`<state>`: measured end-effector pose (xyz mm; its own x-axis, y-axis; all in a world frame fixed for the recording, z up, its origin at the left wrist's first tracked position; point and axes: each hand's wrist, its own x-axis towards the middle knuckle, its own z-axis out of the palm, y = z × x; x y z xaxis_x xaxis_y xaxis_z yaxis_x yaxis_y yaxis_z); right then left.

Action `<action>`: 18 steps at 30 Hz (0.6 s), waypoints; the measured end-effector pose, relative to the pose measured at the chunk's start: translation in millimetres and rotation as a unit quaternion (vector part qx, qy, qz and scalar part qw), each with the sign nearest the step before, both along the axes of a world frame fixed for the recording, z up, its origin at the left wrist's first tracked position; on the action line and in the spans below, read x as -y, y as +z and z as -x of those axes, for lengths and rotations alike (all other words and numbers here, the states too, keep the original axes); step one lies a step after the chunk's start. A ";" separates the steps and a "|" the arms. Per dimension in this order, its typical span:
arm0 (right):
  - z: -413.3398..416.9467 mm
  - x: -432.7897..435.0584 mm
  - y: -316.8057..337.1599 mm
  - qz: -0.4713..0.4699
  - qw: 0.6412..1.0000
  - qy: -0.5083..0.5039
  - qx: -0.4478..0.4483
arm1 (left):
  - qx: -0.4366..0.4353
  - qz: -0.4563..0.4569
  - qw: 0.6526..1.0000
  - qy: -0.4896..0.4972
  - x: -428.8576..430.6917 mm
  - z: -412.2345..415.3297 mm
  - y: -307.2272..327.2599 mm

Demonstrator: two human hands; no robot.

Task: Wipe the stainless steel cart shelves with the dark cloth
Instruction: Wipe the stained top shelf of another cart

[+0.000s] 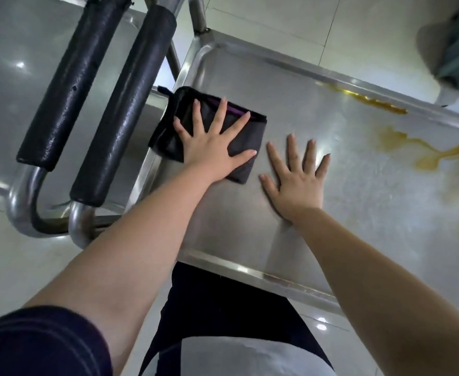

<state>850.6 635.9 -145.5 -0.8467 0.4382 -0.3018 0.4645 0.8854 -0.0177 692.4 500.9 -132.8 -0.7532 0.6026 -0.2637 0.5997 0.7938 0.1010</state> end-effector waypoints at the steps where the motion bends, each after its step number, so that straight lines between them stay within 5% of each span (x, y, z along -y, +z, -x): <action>1: -0.2 0.3 -0.4 -0.001 1.000 -0.001 0.001 | 0.007 -0.001 1.000 0.001 -21.7 18.1 0.9; 9: 6.4 -13.1 -2.6 0.007 1.000 -0.024 -0.009 | 0.024 0.011 0.999 -0.028 -77.2 64.6 4.7; 18: 5.3 -17.0 2.4 0.011 0.999 -0.032 0.003 | 0.019 0.003 0.997 -0.071 76.6 -98.4 6.6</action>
<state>845.3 652.9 -143.0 -0.8150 0.4849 -0.3172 0.5205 0.8532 -0.0328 790.8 424.3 -126.2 -0.6506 0.7000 -0.2944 0.7014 0.7026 0.1204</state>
